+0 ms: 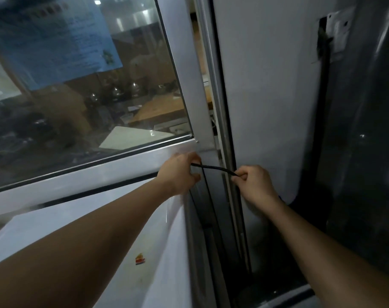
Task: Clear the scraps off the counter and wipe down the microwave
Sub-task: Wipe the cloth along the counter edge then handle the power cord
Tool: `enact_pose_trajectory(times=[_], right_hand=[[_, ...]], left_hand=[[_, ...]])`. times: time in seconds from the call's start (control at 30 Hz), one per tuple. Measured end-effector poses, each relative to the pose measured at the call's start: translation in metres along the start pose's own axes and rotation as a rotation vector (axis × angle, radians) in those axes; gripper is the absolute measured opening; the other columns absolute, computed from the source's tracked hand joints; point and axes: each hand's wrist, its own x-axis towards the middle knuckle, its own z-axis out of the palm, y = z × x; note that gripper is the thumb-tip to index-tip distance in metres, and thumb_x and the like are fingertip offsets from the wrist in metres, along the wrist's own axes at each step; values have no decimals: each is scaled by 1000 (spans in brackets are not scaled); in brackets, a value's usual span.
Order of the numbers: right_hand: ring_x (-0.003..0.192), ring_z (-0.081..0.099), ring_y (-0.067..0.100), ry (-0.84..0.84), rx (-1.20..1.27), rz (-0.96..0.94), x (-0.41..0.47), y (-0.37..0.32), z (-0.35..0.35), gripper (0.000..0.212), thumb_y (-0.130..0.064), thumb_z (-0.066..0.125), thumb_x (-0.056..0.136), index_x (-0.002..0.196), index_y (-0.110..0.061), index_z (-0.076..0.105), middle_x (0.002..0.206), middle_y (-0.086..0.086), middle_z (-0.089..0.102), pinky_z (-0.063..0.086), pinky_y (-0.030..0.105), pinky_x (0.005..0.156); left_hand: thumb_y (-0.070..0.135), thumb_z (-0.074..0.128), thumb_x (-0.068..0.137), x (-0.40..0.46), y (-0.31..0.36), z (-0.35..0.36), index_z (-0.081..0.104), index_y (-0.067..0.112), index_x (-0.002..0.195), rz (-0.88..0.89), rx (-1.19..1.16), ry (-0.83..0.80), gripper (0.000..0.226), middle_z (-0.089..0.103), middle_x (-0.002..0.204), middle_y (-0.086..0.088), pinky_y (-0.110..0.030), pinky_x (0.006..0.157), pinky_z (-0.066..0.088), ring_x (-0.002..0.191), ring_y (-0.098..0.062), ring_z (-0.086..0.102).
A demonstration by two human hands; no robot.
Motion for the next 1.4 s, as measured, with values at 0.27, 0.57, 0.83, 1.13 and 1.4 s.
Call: enact_pose_trajectory(times=[0.27, 0.57, 0.83, 1.13, 1.4], right_hand=[[63, 59, 2, 22, 13, -82, -1, -35, -23, 4, -18, 69, 81, 80, -22, 70, 67, -12, 62, 40, 13, 57], [77, 59, 7, -159, -38, -13, -18, -25, -29, 8, -15, 58, 90, 96, -18, 62, 88, -3, 64, 41, 14, 60], [71, 60, 16, -29, -46, 94, -28, -11, -47, 28, -15, 55, 92, 67, -26, 55, 75, 3, 64, 40, 22, 59], [64, 59, 9, 69, 73, -92, -32, -96, -87, 23, -12, 52, 93, 73, -17, 61, 70, 3, 63, 43, 12, 57], [72, 63, 13, -2, 40, -155, -52, -135, -122, 19, -14, 57, 90, 74, -23, 61, 75, -1, 66, 48, 21, 64]], left_hand=[[20, 57, 89, 17, 24, 4, 66, 21, 104, 18, -56, 80, 17, 66, 105, -3, -38, 84, 51, 100, -23, 60], [21, 58, 90, 14, 10, -25, 68, 17, 92, -14, -302, 161, 10, 66, 91, -4, -35, 83, 53, 89, -20, 62], [14, 59, 90, 5, -3, -50, 66, 6, 87, -114, -452, 294, 11, 68, 87, -12, -37, 81, 50, 87, -27, 63], [21, 59, 90, -17, 49, -98, 66, 19, 91, 123, -212, 271, 7, 66, 90, 0, -41, 82, 55, 85, -16, 62], [20, 58, 90, -38, 72, -145, 65, 16, 86, 116, -274, 288, 9, 67, 84, -2, -41, 79, 55, 82, -21, 63]])
